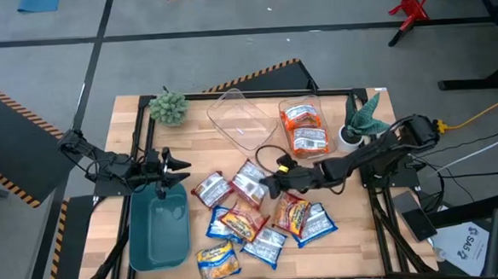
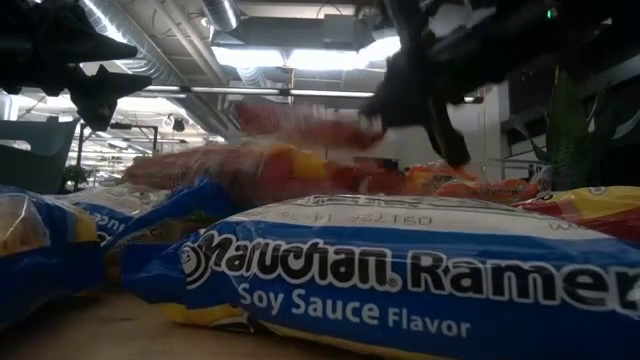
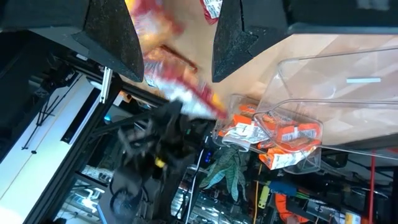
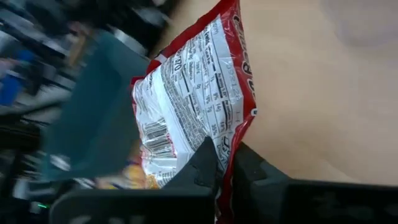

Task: Sort Maruchan noodles
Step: Put the red noodle pack into the left transparent bin

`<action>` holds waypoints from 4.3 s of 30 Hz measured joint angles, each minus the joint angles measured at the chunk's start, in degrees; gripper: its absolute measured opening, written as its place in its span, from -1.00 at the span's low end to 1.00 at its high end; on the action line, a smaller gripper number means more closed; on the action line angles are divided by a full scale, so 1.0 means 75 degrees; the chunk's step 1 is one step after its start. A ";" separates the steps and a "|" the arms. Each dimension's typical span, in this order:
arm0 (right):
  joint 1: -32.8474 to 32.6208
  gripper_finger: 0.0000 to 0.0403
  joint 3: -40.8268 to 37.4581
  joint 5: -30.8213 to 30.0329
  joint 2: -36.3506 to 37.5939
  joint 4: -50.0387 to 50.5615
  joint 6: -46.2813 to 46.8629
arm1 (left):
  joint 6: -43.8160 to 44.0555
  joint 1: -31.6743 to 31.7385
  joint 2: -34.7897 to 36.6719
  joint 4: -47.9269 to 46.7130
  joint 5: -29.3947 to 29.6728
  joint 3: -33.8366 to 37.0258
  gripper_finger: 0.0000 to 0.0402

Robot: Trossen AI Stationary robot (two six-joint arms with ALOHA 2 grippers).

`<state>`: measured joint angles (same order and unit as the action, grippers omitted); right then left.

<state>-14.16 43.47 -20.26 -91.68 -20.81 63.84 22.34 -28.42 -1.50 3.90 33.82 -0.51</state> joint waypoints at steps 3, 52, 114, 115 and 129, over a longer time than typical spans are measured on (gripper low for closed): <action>0.0196 -0.98 0.0008 -0.0239 0.0359 -0.0021 -0.0179 | -0.0035 0.0002 0.0000 0.0000 0.0012 0.0000 -0.08; 0.4559 -0.99 0.3715 0.2469 -0.1840 0.5238 -0.3239 | -0.0253 -0.0001 0.0000 0.0000 0.0085 0.0000 -0.08; -0.1512 0.58 0.2830 0.1824 -0.1103 1.0212 0.1768 | 0.0004 0.0002 -0.0002 -0.0001 0.0154 0.0000 -0.08; -0.1514 0.58 0.2826 0.1769 -0.0959 1.0244 0.1841 | 0.0004 0.0002 -0.0001 -0.0002 0.0165 0.0000 -0.08; -0.1512 0.58 0.1730 0.1315 0.0341 0.7555 0.2363 | 0.0010 0.0000 -0.0003 0.0000 0.0214 0.0000 -0.08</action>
<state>-25.50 56.44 -10.39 -89.12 35.85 81.56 22.41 -28.42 -1.52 3.90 35.42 -0.51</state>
